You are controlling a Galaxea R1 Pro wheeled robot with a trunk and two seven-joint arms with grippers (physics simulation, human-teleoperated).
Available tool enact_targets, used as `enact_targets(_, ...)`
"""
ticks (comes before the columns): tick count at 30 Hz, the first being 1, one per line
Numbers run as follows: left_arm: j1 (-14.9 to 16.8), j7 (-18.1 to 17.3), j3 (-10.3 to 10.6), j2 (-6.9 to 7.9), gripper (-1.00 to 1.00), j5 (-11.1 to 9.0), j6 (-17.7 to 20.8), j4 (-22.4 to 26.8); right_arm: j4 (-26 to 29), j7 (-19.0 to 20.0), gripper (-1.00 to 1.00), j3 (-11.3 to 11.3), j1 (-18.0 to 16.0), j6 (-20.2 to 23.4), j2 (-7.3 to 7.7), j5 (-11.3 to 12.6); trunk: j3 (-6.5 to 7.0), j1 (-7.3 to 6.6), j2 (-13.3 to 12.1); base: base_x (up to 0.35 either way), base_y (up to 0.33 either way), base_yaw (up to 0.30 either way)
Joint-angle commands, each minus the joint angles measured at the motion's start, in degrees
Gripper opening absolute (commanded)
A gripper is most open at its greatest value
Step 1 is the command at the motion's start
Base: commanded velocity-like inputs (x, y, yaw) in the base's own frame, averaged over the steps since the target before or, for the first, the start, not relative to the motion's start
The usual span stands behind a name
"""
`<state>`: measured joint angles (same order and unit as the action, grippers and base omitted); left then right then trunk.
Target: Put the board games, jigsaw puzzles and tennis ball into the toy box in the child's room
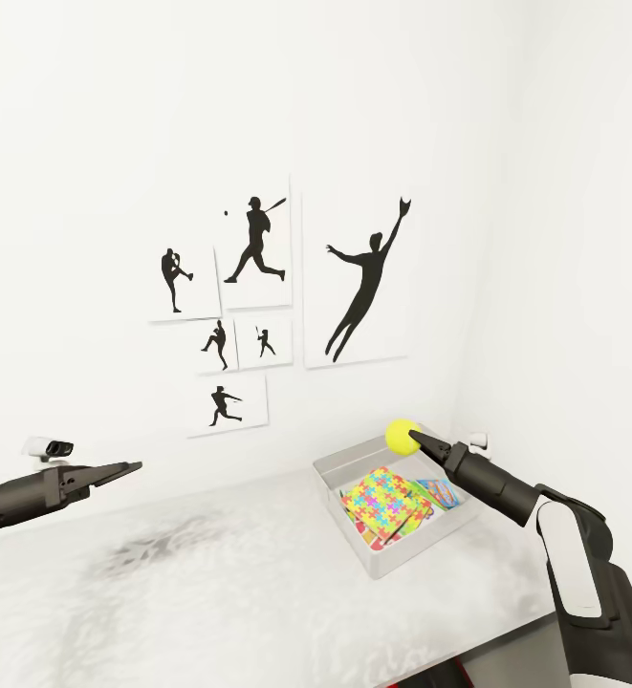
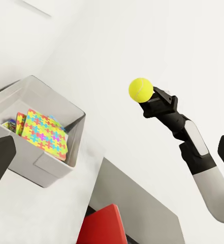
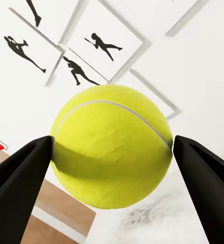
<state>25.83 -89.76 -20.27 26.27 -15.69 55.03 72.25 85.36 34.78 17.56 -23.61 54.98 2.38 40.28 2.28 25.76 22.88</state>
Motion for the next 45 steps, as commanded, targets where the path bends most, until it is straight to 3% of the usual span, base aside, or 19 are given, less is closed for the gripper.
enact_targets(1, 0.0, -0.2, 0.0, 0.01, 1.0, 0.0, 0.6, 0.0, 0.0, 0.3, -1.0, 0.1, 0.0, 0.3, -0.01, -0.2, -0.03, 0.02, 0.0, 0.0, 0.0, 0.0)
enact_targets(34, 0.0, -0.2, 0.0, 0.01, 1.0, 0.0, 0.6, 0.0, 0.1, 0.1, -1.0, 0.3, 0.0, 0.3, 0.35, 0.1, -0.03, 0.02, 0.0, 0.0, 0.0, 0.0)
enact_targets(45, 0.0, -0.2, 0.0, 0.04, 1.0, 0.0, 0.6, 0.0, 0.0, -1.9, -1.0, 0.7, -0.1, 0.6, 0.46, 0.0, -0.03, 0.02, 0.0, 0.0, 0.0, 0.0)
